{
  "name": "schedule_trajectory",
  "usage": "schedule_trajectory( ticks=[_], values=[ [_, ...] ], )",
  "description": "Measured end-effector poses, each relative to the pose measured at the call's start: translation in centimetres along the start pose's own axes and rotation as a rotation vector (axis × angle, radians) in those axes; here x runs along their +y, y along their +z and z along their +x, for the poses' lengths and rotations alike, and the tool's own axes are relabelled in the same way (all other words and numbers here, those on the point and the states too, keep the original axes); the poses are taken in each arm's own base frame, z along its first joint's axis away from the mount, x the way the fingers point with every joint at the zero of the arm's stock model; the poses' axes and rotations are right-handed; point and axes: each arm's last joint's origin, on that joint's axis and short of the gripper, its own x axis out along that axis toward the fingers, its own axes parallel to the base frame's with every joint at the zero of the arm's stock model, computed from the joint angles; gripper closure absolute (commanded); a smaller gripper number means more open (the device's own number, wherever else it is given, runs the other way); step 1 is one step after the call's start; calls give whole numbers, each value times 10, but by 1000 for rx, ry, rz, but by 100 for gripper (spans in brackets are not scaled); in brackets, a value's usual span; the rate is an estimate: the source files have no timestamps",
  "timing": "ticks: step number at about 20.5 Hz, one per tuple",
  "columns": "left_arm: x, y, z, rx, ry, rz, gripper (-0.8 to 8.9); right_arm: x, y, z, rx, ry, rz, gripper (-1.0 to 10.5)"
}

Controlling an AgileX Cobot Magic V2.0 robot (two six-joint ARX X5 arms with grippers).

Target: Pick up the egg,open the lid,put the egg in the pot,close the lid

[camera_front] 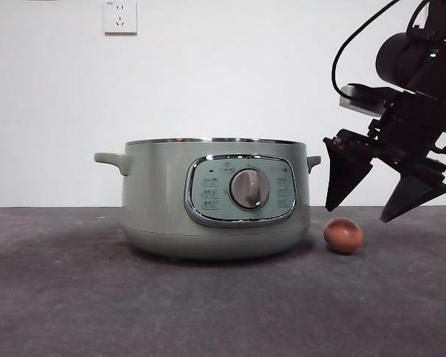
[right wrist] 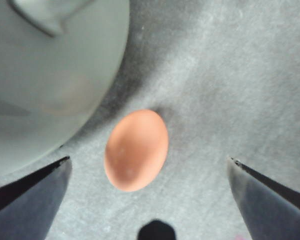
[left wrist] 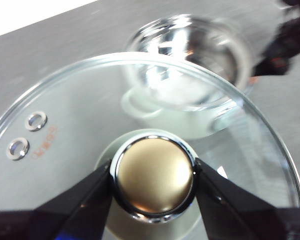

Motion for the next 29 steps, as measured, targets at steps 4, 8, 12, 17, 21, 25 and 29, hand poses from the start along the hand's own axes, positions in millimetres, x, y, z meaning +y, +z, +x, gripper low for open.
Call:
schedule_trajectory(
  ticks=[4, 8, 12, 17, 21, 25, 29],
  values=[
    [-2, -6, -9, -4, 3, -20, 821, 4, -1, 16, 20, 10, -16, 294],
    [-2, -9, -13, -4, 6, -33, 821, 12, 0, 25, 27, -18, -36, 391],
    [-2, -10, -13, 7, 4, -35, 821, 12, 0, 27, 35, -41, -13, 684],
    [-2, -10, -13, 7, 3, -34, 821, 11, 0, 27, 34, -43, 14, 830],
    [-2, -10, -13, 7, 3, -34, 821, 12, 0, 27, 31, -43, 37, 960],
    [-2, -10, -13, 7, 3, -34, 821, 12, 0, 27, 31, -43, 43, 959],
    [-2, -10, -13, 7, 3, -34, 822, 13, -2, 20, 63, -52, 58, 959]
  ],
)
